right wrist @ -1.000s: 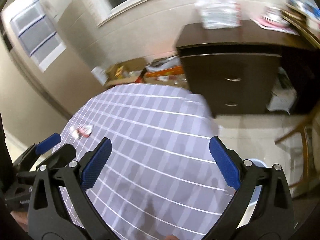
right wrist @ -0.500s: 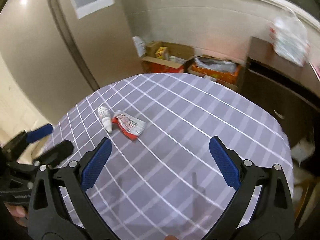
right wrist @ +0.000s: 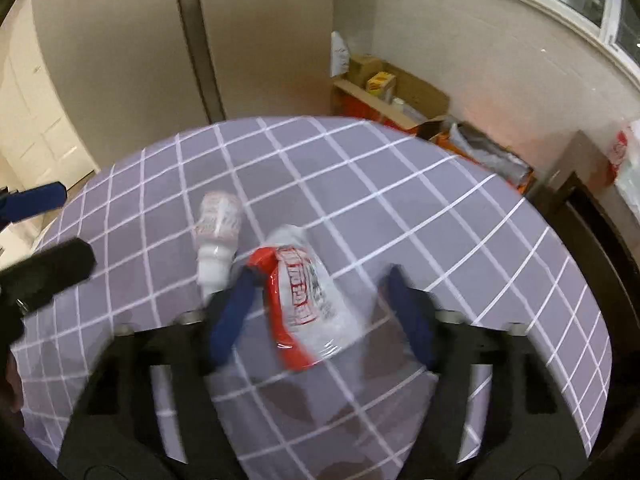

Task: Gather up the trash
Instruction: 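Grasp the red-white wrapper with the right tool while the left tool grasps the white bottle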

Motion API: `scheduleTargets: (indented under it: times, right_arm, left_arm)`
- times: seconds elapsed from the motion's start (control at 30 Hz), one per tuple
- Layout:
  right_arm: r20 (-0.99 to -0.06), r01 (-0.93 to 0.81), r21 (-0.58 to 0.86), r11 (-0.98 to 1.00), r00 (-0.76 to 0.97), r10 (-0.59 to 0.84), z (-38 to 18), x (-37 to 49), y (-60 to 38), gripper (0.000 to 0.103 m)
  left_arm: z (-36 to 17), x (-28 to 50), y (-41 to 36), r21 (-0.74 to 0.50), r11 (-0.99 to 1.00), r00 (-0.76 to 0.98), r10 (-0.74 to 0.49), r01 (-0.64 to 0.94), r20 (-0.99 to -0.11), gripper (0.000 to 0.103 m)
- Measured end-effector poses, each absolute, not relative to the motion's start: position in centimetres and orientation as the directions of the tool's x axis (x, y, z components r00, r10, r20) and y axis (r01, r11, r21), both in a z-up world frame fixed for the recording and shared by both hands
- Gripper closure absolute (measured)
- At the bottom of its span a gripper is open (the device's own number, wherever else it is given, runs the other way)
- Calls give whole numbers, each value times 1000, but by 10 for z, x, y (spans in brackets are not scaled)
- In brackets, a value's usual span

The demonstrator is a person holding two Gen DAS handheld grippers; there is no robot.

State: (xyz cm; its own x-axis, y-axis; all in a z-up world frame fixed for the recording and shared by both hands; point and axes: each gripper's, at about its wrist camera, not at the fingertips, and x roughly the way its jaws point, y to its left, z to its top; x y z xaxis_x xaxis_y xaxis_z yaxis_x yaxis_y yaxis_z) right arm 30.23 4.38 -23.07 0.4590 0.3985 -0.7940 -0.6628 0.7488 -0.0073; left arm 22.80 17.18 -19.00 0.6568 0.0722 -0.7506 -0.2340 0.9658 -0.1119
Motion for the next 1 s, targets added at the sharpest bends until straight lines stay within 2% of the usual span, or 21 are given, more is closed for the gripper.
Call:
scheduleTargets:
  times: [0.03,0.17,0.27,0.33,0.37,0.43,0.5,0.57,1.0]
  right_arm:
    - [-791,-659,-2,753,462,401,-230,303,42,71]
    - [-788,-644,27,765,457,412,-228,301,30,75]
    - [-779,-600,94,794,452,434,-225,302,9,84]
    - [-779,-564,129,816,451,435,-223,300,-9,85]
    - [-779,-553,139,821,451,436,-223,299,-15,85]
    - [-777,-531,163,831,451,440,-223,296,-30,85]
    - [-777,-515,164,841,458,432,-222,292,-43,85]
    - [-772,-502,182,845,460,439,-221,287,-52,88]
    - [-732,-421,281,862,487,476,-209,240,-111,88]
  left_arm:
    - [-192,233,170,-111,968,654,67,-226,-753,10]
    - [-203,258,158,-89,977,637,56,-193,-768,10]
    - [-215,276,149,-76,983,622,44,-165,-782,10]
    - [-224,286,144,-74,985,607,38,-159,-793,11]
    - [-228,289,142,-76,985,600,33,-156,-800,14]
    - [-231,290,136,-38,988,613,61,-148,-788,26]
    - [-228,289,134,-35,991,618,51,-127,-785,63]
    - [-225,288,135,-85,990,610,0,-110,-792,78]
    - [-205,235,95,-117,993,651,-75,-21,-755,79]
